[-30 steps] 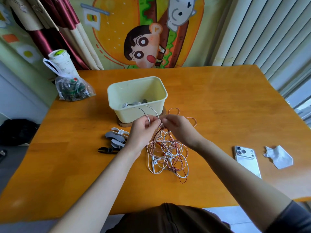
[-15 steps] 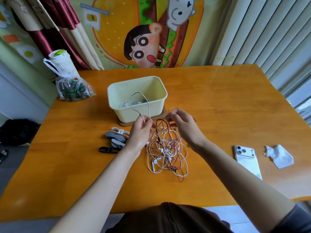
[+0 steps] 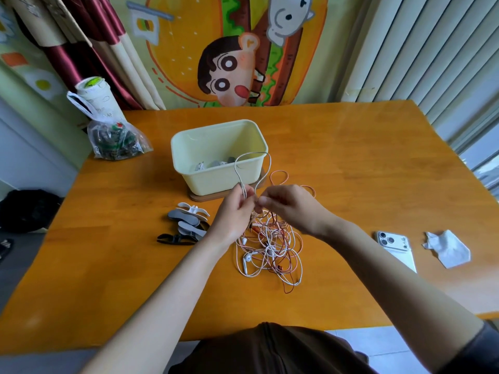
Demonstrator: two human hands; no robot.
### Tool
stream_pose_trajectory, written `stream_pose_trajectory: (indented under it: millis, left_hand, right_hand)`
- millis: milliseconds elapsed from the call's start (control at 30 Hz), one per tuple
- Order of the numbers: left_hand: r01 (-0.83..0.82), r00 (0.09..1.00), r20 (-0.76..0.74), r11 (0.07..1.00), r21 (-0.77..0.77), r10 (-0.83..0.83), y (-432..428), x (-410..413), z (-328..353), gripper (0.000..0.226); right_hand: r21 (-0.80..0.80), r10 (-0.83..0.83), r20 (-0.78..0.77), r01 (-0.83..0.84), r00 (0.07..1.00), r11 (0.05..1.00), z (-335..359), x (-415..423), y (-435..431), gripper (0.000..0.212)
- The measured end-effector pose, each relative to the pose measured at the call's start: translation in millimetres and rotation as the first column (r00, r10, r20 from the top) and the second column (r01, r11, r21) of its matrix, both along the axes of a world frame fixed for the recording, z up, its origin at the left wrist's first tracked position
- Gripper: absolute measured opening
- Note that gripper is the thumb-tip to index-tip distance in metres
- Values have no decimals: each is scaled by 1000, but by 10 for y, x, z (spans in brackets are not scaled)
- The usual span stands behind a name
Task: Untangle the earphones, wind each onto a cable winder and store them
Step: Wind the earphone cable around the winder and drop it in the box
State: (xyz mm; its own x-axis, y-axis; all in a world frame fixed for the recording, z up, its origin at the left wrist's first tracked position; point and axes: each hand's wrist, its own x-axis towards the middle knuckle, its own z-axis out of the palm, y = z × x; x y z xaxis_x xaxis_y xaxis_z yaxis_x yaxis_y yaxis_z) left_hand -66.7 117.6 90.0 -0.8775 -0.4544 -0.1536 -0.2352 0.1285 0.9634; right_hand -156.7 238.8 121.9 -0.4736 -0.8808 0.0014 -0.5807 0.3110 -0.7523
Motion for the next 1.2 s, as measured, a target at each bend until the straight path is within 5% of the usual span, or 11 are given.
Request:
stream_pose_trajectory:
  millis: [200,267,333,433,533,633,733,900,1100,1200]
  left_hand:
    - [-109,991,86,994,31,106,-153,43,-41,20]
    - [-91,993,81,996,18,90,-130,23,-43,20]
    - [-111,991,78,994,10,110,-120,6,-50,18]
    - [-142,984,113,989,48,136,-145,22,-81,15]
    - [-179,973,157,982,60,168,-216,69,-158,16]
    - [-194,970,170,974,114,173,-249,108,-188,19]
    - [-158,978,154,983,98,142,-213,90,-145,19]
    - [-168,984,90,972,165,155,-221,66,-25,15]
    - [-167,985,59,842,512,159,-151,37,61,16]
    - [-161,985,125,892,422,119,-192,78,31,8]
  right_hand:
    - [-278,-10,470,159,882,947,108,64,72,30]
    - [-137,-30,353,83,935,987,90,73,55,36]
    - [89,0,78,-7,997,996,5,68,24,36]
    - [66,-17,-43,19,999,998,-116,47,48,21]
    - [-150,-131,261,175,956,973,-42,23,92,26]
    - [-312,-79,553,294,829,903,1,0,109,27]
    - [-307,-3,642,261,766,915,14,32,118,27]
    - [65,46,155,-56,987,996,-91,23,113,21]
    - [492,155,-237,-19,959,871,-219,88,104,26]
    - [475,122,-481,141,868,869,-268,24,142,28]
